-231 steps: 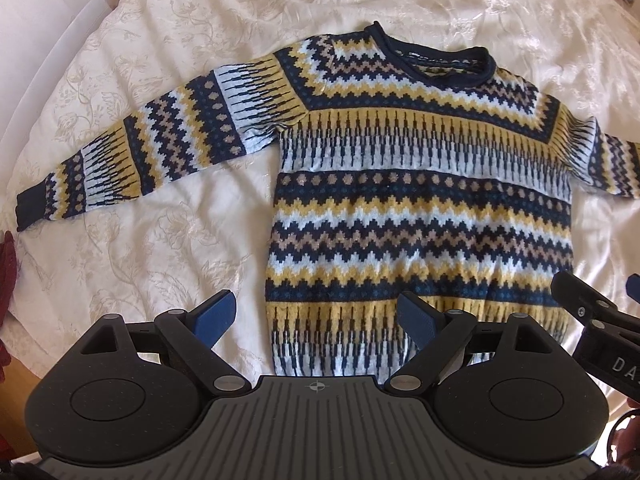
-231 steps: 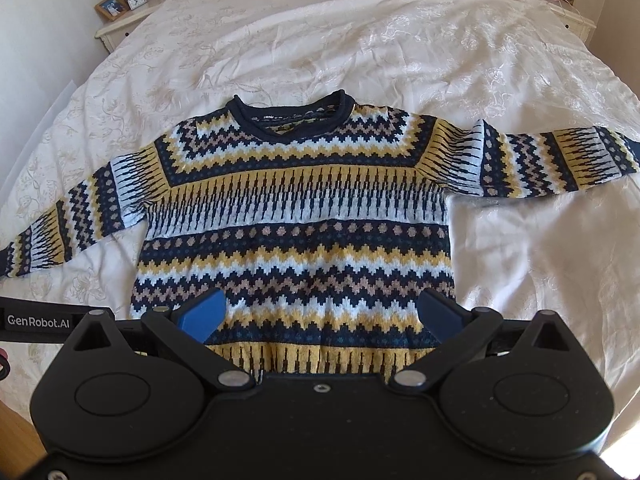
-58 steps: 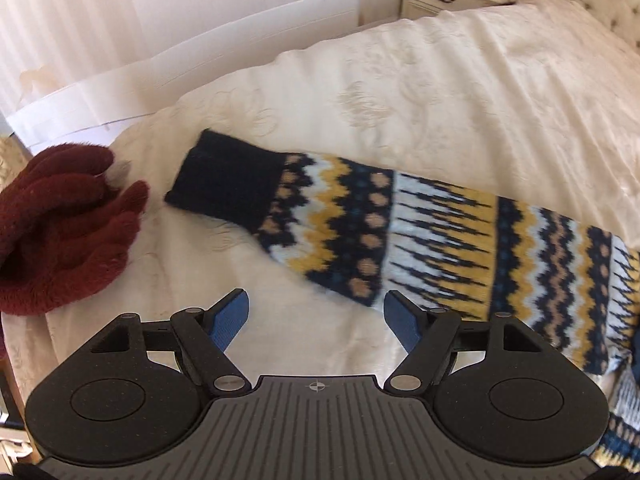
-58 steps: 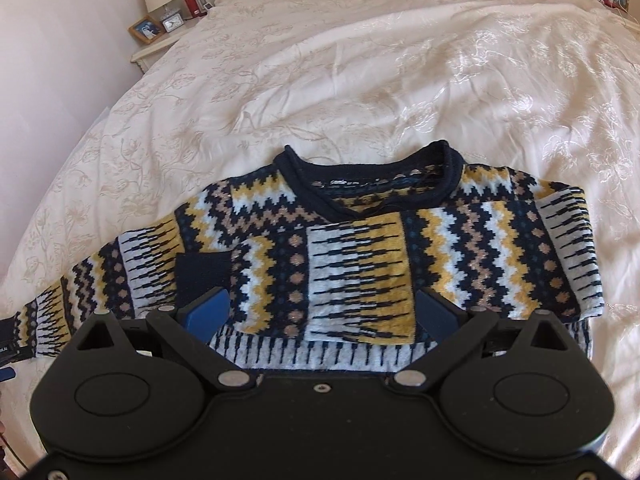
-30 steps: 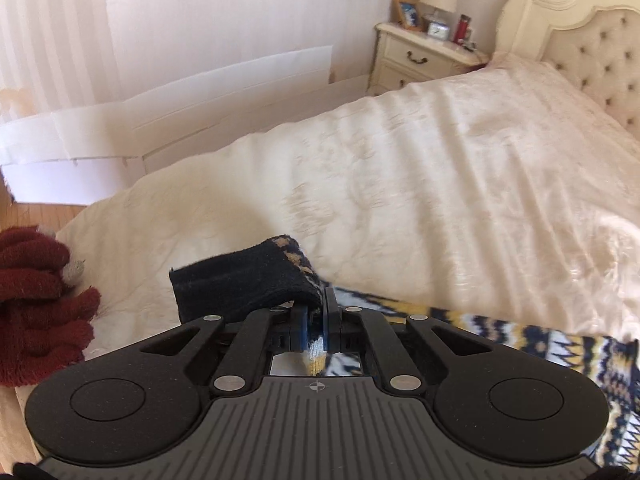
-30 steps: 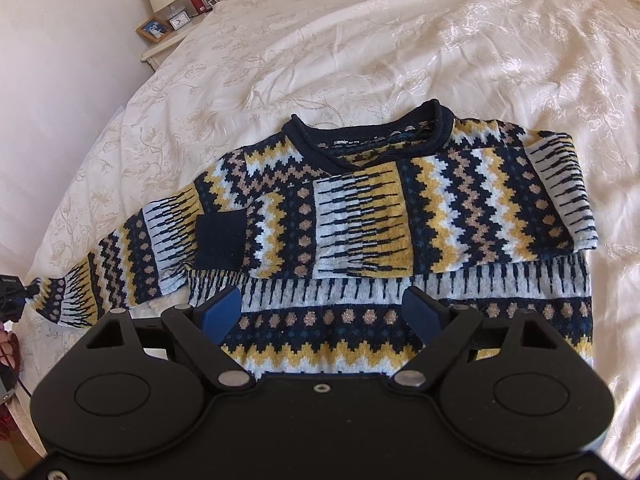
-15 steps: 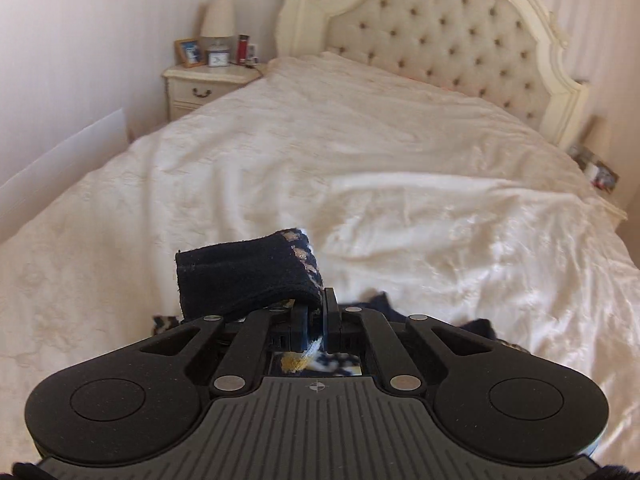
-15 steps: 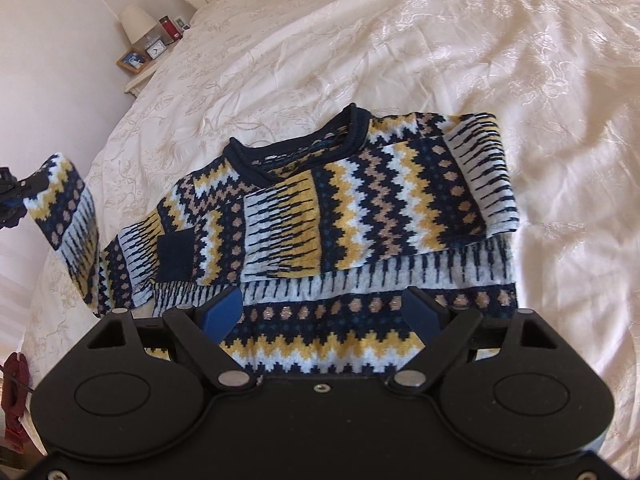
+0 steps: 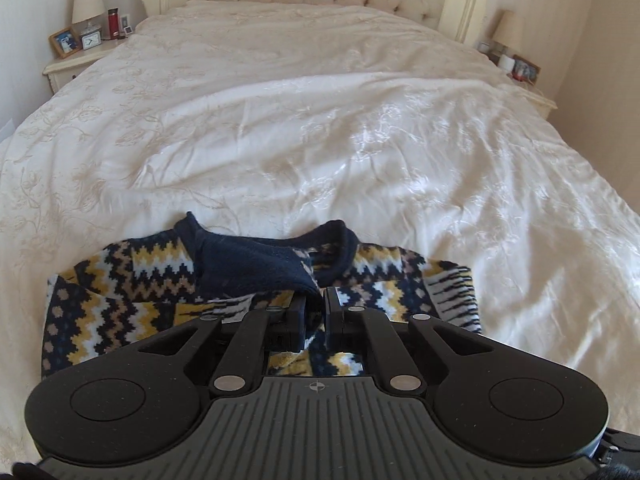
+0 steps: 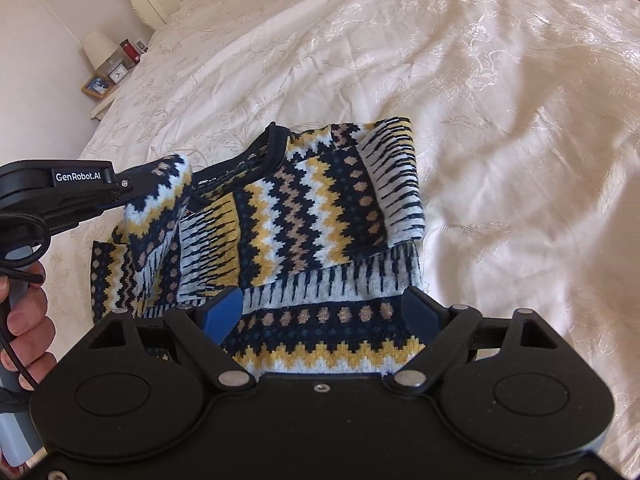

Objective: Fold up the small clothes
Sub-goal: 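Lay the sleeve across the sweater body and open the left gripper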

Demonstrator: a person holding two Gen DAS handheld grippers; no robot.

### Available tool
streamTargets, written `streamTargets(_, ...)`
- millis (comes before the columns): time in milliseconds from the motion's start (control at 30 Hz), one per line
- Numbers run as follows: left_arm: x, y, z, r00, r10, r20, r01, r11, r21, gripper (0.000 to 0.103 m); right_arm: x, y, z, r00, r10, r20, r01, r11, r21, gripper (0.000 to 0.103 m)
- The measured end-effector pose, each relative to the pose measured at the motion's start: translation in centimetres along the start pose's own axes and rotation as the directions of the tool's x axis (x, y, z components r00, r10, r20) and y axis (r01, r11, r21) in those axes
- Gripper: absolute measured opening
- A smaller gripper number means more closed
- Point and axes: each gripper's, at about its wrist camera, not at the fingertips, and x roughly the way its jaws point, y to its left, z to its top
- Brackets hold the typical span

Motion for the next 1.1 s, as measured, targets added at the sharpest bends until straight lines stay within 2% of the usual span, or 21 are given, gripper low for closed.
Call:
streamTargets(100,-0.5,-1.3,0.0,0.999,-0.039,0.027,0.037,0.998,0.049,0.012,0.4,0.1,0.0,1.000,-0.006,-0.006,0.006,1.000,-0.002,0.087)
streamTargets(133,-0.8,-1.5,0.0,0.998,-0.049,0.039,0.046,0.997,0.065,0.016,0.5,0.1,0.1,1.000,-0.007,-0.007,0.007,1.000,-0.004,0.087)
streamTargets(167,-1.1,-1.6,-0.1,0.997,-0.057,0.053,0.053,0.995,0.081,0.027,0.6,0.3,0.2,1.000,-0.008,-0.007,0.008,1.000,-0.007,0.087)
streamTargets(233,-1.7,-1.7,-0.3,0.995,-0.060,0.076,0.051,0.992,0.115,0.029,1.0,0.6,0.3,1.000,-0.008,-0.005,0.008,1.000,-0.015,0.087)
streamTargets(367,-2.1,-0.5,-1.0,0.997,-0.029,0.070,0.020,0.992,0.127,0.029,1.4,1.6,0.9,1.000,-0.002,0.001,0.002,0.999,-0.040,0.087)
streamTargets(533,-1.6,4.0,-3.0,0.997,0.075,-0.011,-0.074,0.995,0.068,0.029,2.5,2.6,1.8,1.000,-0.002,0.008,0.003,0.998,-0.062,0.087)
streamTargets(600,-1.0,6.1,-3.9,0.990,0.129,-0.056,-0.127,0.991,0.034,0.029,3.1,2.8,2.2,1.000,0.001,0.005,-0.001,0.998,-0.067,0.085)
streamTargets(700,-0.5,9.5,-5.3,0.972,0.201,-0.121,-0.206,0.978,-0.022,0.029,4.2,3.1,2.9,1.000,-0.006,-0.011,0.005,0.996,-0.085,0.075)
streamTargets(833,0.2,13.4,-7.3,0.945,0.264,-0.192,-0.283,0.956,-0.073,0.029,5.9,3.0,3.6,0.999,-0.018,-0.028,0.016,0.996,-0.082,0.073)
streamTargets(933,0.8,15.0,-8.5,0.929,0.288,-0.233,-0.314,0.945,-0.086,0.029,7.0,2.8,4.1,0.999,-0.028,-0.038,0.025,0.997,-0.068,0.073)
streamTargets(1100,2.0,16.4,-10.0,0.917,0.279,-0.286,-0.319,0.942,-0.106,0.029,8.9,2.2,5.0,0.997,-0.040,-0.064,0.036,0.998,-0.058,0.072)
